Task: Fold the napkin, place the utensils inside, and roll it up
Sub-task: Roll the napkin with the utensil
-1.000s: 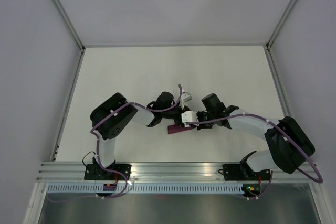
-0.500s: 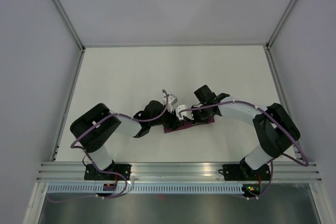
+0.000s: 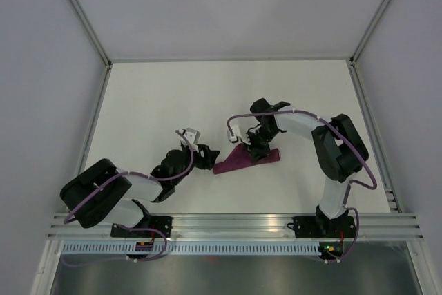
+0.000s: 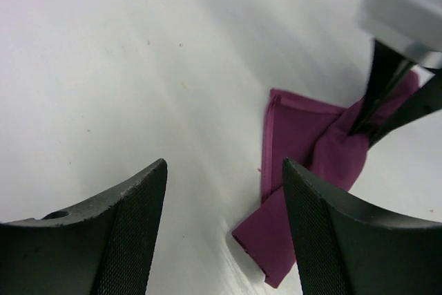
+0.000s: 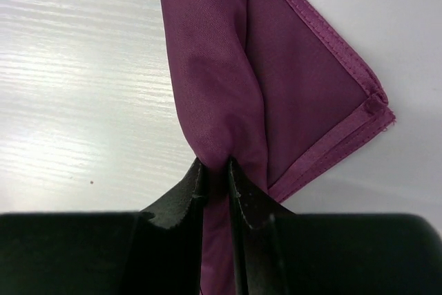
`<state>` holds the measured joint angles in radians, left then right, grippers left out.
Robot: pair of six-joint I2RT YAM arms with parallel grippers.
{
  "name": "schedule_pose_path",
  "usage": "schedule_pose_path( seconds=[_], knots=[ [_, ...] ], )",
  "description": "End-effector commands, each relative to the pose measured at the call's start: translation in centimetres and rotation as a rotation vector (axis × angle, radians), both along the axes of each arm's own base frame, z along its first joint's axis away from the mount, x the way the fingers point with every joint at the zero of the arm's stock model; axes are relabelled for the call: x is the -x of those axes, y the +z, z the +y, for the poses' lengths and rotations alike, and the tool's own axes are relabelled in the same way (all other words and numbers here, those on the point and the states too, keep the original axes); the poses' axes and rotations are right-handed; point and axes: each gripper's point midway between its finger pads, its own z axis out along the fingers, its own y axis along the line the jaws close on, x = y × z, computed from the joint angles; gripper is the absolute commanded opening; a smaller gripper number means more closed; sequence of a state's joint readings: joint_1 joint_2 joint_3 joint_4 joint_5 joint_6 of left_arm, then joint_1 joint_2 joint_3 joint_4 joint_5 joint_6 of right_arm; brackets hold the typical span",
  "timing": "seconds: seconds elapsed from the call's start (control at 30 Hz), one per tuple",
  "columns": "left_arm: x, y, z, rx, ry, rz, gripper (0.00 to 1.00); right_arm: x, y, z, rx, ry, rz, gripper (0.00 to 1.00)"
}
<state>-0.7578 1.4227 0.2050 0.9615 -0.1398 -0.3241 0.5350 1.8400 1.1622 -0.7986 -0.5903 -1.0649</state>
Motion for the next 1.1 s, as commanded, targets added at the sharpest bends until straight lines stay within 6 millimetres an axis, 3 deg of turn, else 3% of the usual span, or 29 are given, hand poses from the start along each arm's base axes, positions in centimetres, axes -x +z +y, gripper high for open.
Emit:
schedule_pose_path(
  seconds=[0.0,0.07,0.1,0.13,0.33,0.37,0.43,0.47,0.5,0.67,0.87,1.07],
  knots=[
    [-0.2,5.6,-0.1,0.109,-0.008,-0.222,0.73,3.8,-3.4,-4.1,0.188,0.03,0.252,0.01],
    [0.4,6.7,0.0,0.071,-0.03,-0.318,0.73,3.2,-3.5,-4.1,0.196,0.022,0.303,0.01],
    [0.6,7.0,-0.8,0.047,-0.051,-0.339,0.74,3.0,-3.5,-4.1,0.199,0.017,0.319,0.01],
    [0.7,6.4,-1.0,-0.032,-0.071,-0.35,0.74,2.4,-3.2,-3.9,0.2,0.014,0.326,0.01],
    [2.6,6.5,-6.3,-0.244,-0.253,-0.479,0.75,0.5,-3.9,-3.7,0.201,-0.041,0.375,0.01],
    [2.9,4.8,-6.9,-0.309,-0.295,-0.456,0.76,0.4,-4.1,-3.7,0.204,-0.047,0.384,0.01],
    [3.7,4.9,-8.8,-0.35,-0.355,-0.5,0.77,0.1,-4.2,-3.6,0.203,-0.051,0.382,0.01],
    [4.3,3.1,-9.4,-0.398,-0.4,-0.477,0.77,0.1,-4.3,-3.5,0.204,-0.052,0.384,0.01],
    [4.4,3.3,-10.4,-0.404,-0.421,-0.488,0.77,-0.1,-4.3,-3.5,0.206,-0.051,0.38,0.01],
    [6.4,0.4,-13.4,-0.525,-0.569,-0.513,0.78,-0.4,-4.6,-3.7,0.221,-0.061,0.377,0.01],
    [6.7,-1.5,-14.9,-0.589,-0.616,-0.526,0.79,-0.6,-4.8,-3.9,0.222,-0.073,0.381,0.01],
    [5.3,-3.5,-15.3,-0.685,-0.585,-0.515,0.77,-0.6,-5.1,-4.0,0.223,-0.073,0.389,0.01]
  ],
)
